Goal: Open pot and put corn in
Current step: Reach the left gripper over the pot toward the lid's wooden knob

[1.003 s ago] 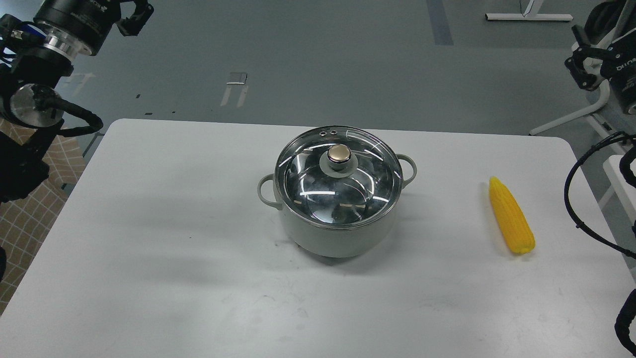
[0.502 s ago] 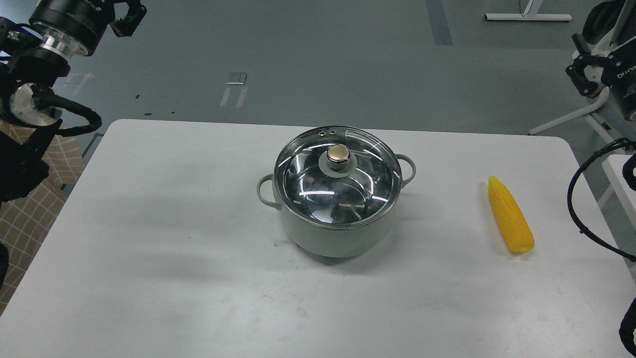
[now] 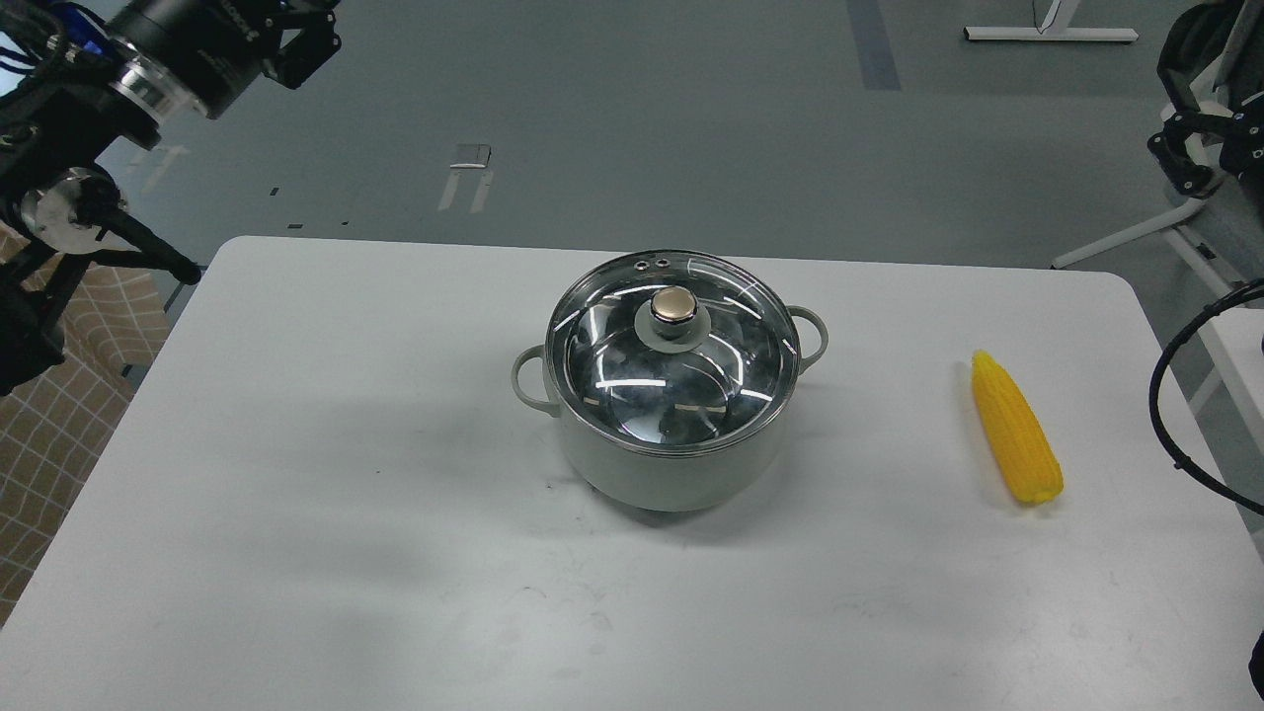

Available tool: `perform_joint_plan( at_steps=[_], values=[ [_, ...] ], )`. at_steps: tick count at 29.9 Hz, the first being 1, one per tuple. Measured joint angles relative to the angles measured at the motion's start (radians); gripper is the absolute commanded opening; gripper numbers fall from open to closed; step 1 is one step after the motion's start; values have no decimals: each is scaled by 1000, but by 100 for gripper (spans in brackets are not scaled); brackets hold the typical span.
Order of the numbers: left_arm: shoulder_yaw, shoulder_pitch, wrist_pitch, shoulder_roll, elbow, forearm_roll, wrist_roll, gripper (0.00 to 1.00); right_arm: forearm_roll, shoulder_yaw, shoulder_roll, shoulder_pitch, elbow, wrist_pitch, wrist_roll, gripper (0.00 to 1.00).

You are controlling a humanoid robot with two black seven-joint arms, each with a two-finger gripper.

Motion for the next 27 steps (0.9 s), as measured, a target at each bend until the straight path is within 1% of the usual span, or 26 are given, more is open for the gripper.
perform_joint_plan(
  at_steps=[3,5,10,12,14,15,17,20,22,24,27],
  values=[
    [-2,-2,33,-4,-97,244,0,91,0,4,1,-9,12,0,1,100],
    [-2,-7,46,-25,-140,403,-2,91,0,5,1,-14,20,0,2,100],
    [0,-8,55,-117,-220,801,-5,89,0,10,1,-33,34,0,3,100],
    [11,-6,57,-164,-252,967,-13,88,0,13,0,-45,42,0,4,100],
    [53,-7,70,-203,-269,1115,-27,87,0,22,-4,-57,46,0,5,100],
    [74,-9,79,-213,-272,1160,-33,87,0,25,-5,-61,48,0,5,100],
    [143,-17,124,-227,-273,1249,-43,86,0,29,-7,-68,49,0,5,100],
    [256,-21,191,-233,-265,1314,-48,84,0,33,-11,-78,49,0,6,100],
    [304,-21,221,-234,-262,1330,-49,82,1,33,-13,-82,49,0,7,100],
    [336,-21,244,-235,-259,1343,-49,80,1,33,-14,-85,49,0,8,100],
    [349,-11,254,-236,-253,1352,-49,80,1,33,-14,-88,50,0,9,100]
  ],
)
